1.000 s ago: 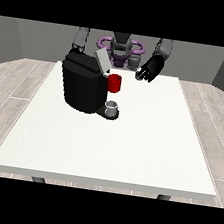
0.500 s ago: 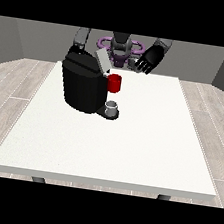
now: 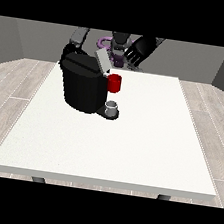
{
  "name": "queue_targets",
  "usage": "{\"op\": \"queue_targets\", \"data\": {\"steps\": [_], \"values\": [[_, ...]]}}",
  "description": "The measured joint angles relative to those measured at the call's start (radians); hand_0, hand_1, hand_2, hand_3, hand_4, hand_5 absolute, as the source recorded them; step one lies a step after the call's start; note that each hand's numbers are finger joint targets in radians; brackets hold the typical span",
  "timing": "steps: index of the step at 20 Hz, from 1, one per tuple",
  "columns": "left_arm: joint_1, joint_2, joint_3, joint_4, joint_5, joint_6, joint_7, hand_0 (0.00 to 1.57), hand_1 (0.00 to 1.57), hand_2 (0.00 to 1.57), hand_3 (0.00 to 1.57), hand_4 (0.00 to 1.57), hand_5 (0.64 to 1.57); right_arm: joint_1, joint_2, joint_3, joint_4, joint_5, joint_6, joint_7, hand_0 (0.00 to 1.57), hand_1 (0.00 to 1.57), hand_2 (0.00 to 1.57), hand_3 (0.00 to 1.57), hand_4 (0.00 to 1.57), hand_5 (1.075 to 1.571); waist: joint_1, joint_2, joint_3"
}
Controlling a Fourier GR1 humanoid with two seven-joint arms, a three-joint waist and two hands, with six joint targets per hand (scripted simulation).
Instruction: Insert the coffee pod into the coffee machine and close the lid
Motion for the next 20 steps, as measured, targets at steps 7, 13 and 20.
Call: {"op": "queue_targets", "data": {"steps": [7,13,20], "values": [[-0.111,0.073,0.038,0.035,-0.005,-0.011,0.013,1.24,1.24,1.29,1.25,0.48,1.571,-0.070,-0.024,-0.019,-0.039,-0.004,0.005,0.021,0.00,0.00,0.00,0.00,0.19,1.571,-0.053,0.083,0.0000],[-0.148,0.105,0.049,0.062,-0.014,-0.001,-0.013,1.21,1.21,1.28,1.24,0.47,1.571,-0.092,-0.028,-0.026,-0.061,-0.008,0.006,0.019,0.00,0.00,0.00,0.00,0.15,1.571,-0.079,0.143,-0.0002],[-0.162,0.091,0.044,0.086,-0.024,0.004,-0.014,1.26,1.26,1.29,1.23,0.43,1.571,-0.107,-0.032,-0.036,-0.058,-0.003,-0.006,0.042,0.00,0.00,0.00,0.00,0.16,1.571,-0.080,0.157,-0.0001]]}}
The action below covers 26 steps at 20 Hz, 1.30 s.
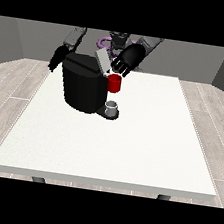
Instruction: Insert the coffee pod into the coffee machine and close the lid
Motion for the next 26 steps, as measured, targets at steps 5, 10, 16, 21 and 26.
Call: {"op": "queue_targets", "data": {"steps": [5,10,16,21,26], "values": [[-0.017,-0.001,-0.001,0.013,-0.004,-0.005,-0.006,1.20,1.20,1.25,1.21,0.44,1.571,-0.025,-0.010,-0.019,0.012,-0.011,0.004,-0.002,0.00,0.00,0.00,0.00,0.03,1.571,0.006,0.024,0.0001],[-0.025,-0.005,0.002,0.025,-0.007,-0.002,-0.009,1.17,1.17,1.24,1.20,0.42,1.571,-0.029,-0.022,-0.031,0.019,-0.018,0.012,-0.016,0.00,0.00,0.00,0.00,0.10,1.571,0.000,0.033,-0.0003],[-0.035,0.009,0.003,0.039,-0.016,0.003,-0.025,1.23,1.23,1.27,1.21,0.39,1.571,-0.026,-0.019,-0.021,0.013,-0.008,0.010,0.000,0.00,0.00,0.00,0.00,0.10,1.571,-0.007,0.031,-0.0005],[-0.042,0.007,0.006,0.039,-0.026,0.036,-0.035,1.22,1.22,1.24,1.20,0.36,1.571,-0.043,-0.005,-0.023,0.013,-0.010,-0.004,0.000,0.00,0.00,0.00,0.00,0.00,1.571,-0.008,0.048,-0.0006],[-0.047,0.000,-0.001,0.039,-0.036,0.047,-0.037,1.24,1.24,1.26,1.20,0.29,1.571,-0.041,-0.025,-0.033,0.026,-0.012,0.008,-0.001,0.00,0.00,0.00,0.00,0.00,1.571,-0.003,0.035,-0.0007]]}}
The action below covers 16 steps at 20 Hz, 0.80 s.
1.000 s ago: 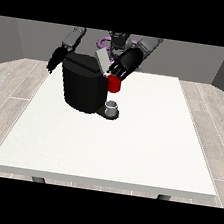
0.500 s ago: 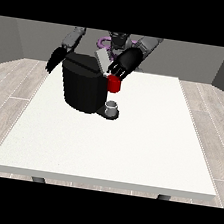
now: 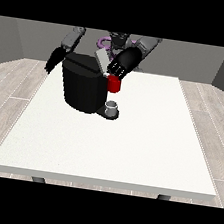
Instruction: Insert the coffee pod into the coffee machine and close the lid
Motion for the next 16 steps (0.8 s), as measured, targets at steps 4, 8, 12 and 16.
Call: {"op": "queue_targets", "data": {"steps": [4,8,12,16], "values": [[0.002,0.007,-0.013,-0.001,-0.024,0.028,-0.010,1.22,1.22,1.23,1.10,0.00,1.571,-0.005,-0.003,-0.003,-0.005,-0.003,0.002,0.002,0.00,0.00,0.00,0.00,0.15,1.571,-0.005,0.007,0.0003],[0.002,0.030,-0.039,0.000,-0.064,0.053,-0.034,1.16,1.16,1.19,1.07,0.00,1.571,0.004,0.012,0.012,-0.017,0.007,-0.008,-0.006,0.00,0.00,0.00,0.00,0.00,1.571,-0.017,0.021,0.0006],[0.001,0.037,-0.054,-0.002,-0.081,0.049,-0.057,1.10,1.10,1.13,0.99,0.00,1.571,-0.002,0.000,-0.013,0.004,-0.011,-0.002,-0.018,0.00,0.00,0.00,0.00,0.00,1.571,-0.002,0.028,0.0010],[0.013,0.036,-0.042,0.011,-0.084,0.083,-0.070,1.11,1.11,1.12,0.97,0.00,1.571,0.007,0.005,0.000,-0.012,-0.004,-0.003,-0.009,0.00,0.00,0.00,0.00,0.00,1.571,-0.015,0.031,0.0016]]}}
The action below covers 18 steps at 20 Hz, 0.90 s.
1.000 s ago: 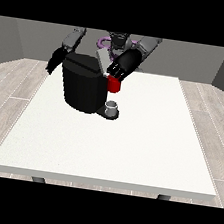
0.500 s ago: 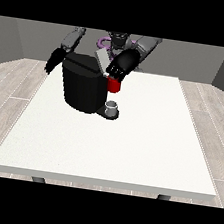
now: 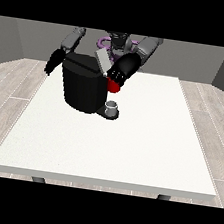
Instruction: Insert the coffee pod into the coffee machine and close the lid
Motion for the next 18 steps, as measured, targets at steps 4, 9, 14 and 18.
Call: {"op": "queue_targets", "data": {"steps": [4,9,14,18], "values": [[-0.021,0.017,0.019,0.000,0.010,0.009,-0.033,1.25,1.25,1.21,0.96,0.00,1.571,-0.010,0.009,0.004,-0.002,0.012,-0.021,-0.013,0.00,0.00,0.00,0.00,0.04,1.571,0.001,0.029,0.0000],[-0.037,0.027,0.036,0.003,0.014,0.026,-0.052,1.22,1.22,1.20,0.98,0.00,1.571,-0.031,0.000,0.010,-0.008,0.018,-0.012,0.001,0.00,0.00,0.00,0.00,0.11,1.571,-0.014,0.046,-0.0002],[-0.034,0.033,0.031,-0.001,-0.004,0.057,-0.081,1.14,1.14,1.12,0.84,0.00,1.571,-0.044,0.004,0.019,-0.019,0.032,-0.023,0.031,0.00,0.00,0.00,0.00,0.15,1.571,-0.016,0.050,0.0006],[-0.031,0.051,0.016,-0.007,-0.026,0.073,-0.117,0.92,0.92,0.98,0.69,0.00,1.571,-0.050,-0.011,0.015,-0.028,0.032,-0.015,0.038,0.00,0.00,0.00,0.00,0.16,1.571,-0.022,0.058,0.0019]]}}
